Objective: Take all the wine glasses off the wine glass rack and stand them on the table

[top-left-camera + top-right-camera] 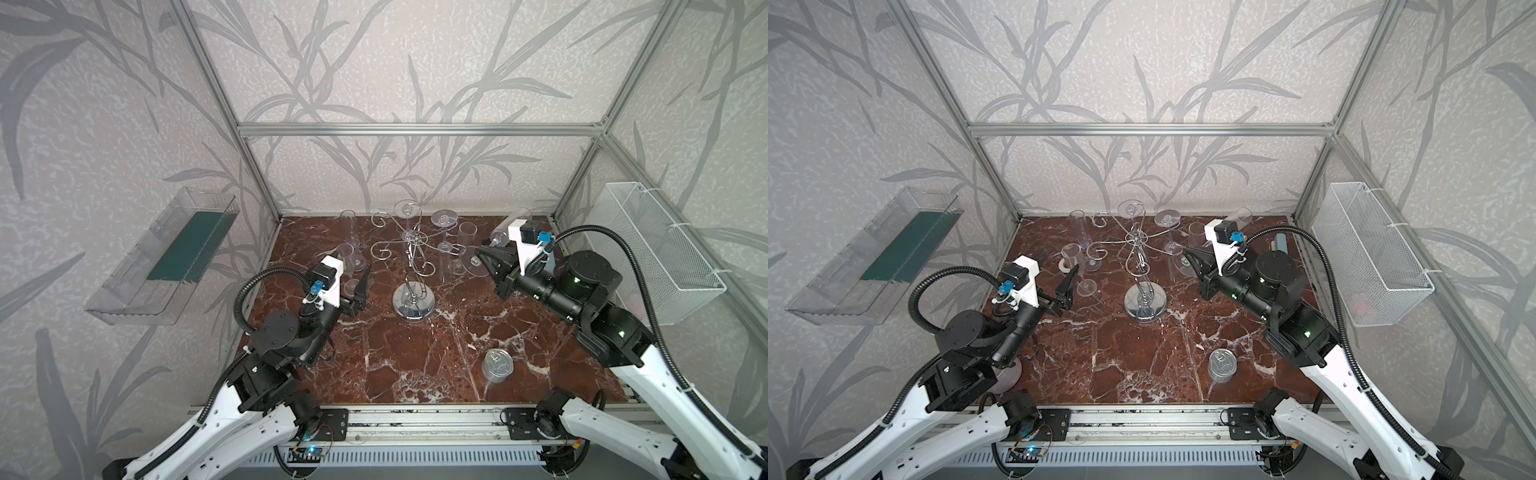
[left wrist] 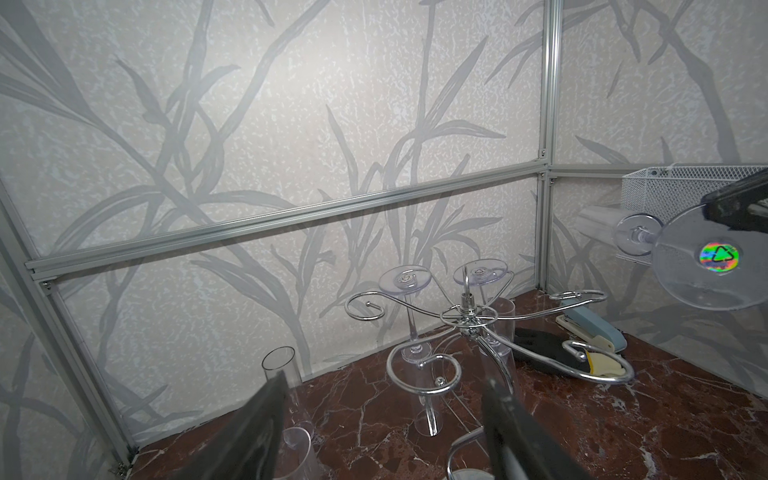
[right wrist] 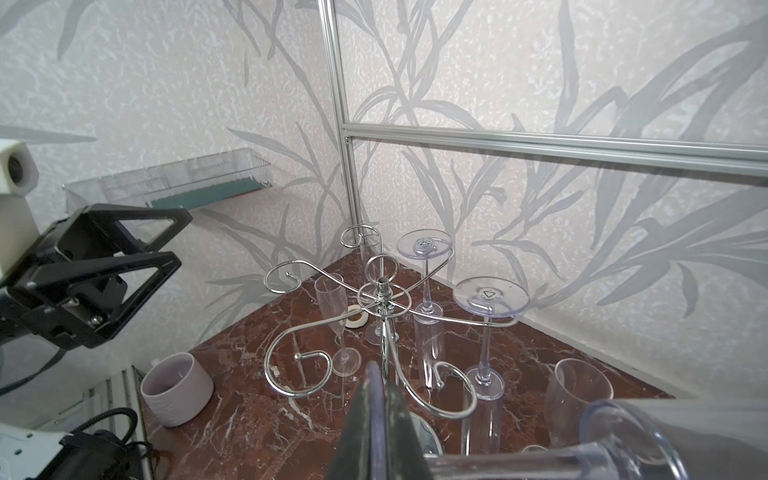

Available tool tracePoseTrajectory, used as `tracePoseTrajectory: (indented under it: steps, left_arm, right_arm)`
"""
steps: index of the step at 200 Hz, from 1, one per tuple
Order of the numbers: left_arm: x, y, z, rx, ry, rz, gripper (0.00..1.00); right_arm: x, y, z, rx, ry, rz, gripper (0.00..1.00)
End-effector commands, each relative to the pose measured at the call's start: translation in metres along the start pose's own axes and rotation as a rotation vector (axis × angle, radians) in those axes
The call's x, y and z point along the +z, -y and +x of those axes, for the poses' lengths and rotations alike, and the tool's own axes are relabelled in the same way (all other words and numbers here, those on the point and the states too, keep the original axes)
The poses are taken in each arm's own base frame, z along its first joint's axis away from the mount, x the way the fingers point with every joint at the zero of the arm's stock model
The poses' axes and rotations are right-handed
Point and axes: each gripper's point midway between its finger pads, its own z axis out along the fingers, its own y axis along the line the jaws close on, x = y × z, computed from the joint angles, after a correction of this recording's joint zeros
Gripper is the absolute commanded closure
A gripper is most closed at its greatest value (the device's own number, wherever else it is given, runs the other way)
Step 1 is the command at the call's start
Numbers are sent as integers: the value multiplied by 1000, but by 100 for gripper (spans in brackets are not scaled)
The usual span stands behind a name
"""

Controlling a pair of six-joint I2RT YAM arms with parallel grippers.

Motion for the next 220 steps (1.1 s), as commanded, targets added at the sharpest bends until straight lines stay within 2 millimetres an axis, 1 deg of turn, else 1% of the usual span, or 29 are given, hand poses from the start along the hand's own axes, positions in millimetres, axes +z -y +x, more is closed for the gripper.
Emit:
tracePoseTrajectory:
  steps: [1,33,79,95,104,107,127,157,201,220]
  left_arm:
    - [-1,2,-16,-49,26,29,24]
    - [5,10,-21,-66,6,67,22]
    - [16,15,-31,-78,-12,89,21]
    - [18,20,-35,-90,-16,119,20]
    - [20,23,-37,-98,-21,142,20]
    - [21,24,-38,-102,-22,149,20]
    - [22,30,-43,-128,-30,205,20]
    - [22,45,-50,-168,-32,312,20]
    - [18,74,-53,-210,-59,487,20]
    - [14,90,-52,-225,-83,586,20]
  right_arm:
    - [-2,-4,-13,-183,8,27,100]
    - [3,-26,-12,-362,8,-1,100]
    - [8,-66,-5,-611,47,-97,100]
    - [9,-74,-4,-664,67,-107,100]
    - [9,-73,-5,-691,76,-94,100]
    - [8,-82,-5,-702,87,-119,100]
    - [7,-93,-4,-778,115,-135,100]
    - [6,-114,3,-949,164,-163,100]
    - [13,-130,11,-1134,190,-119,100]
    - [17,-138,14,-1205,204,-97,100]
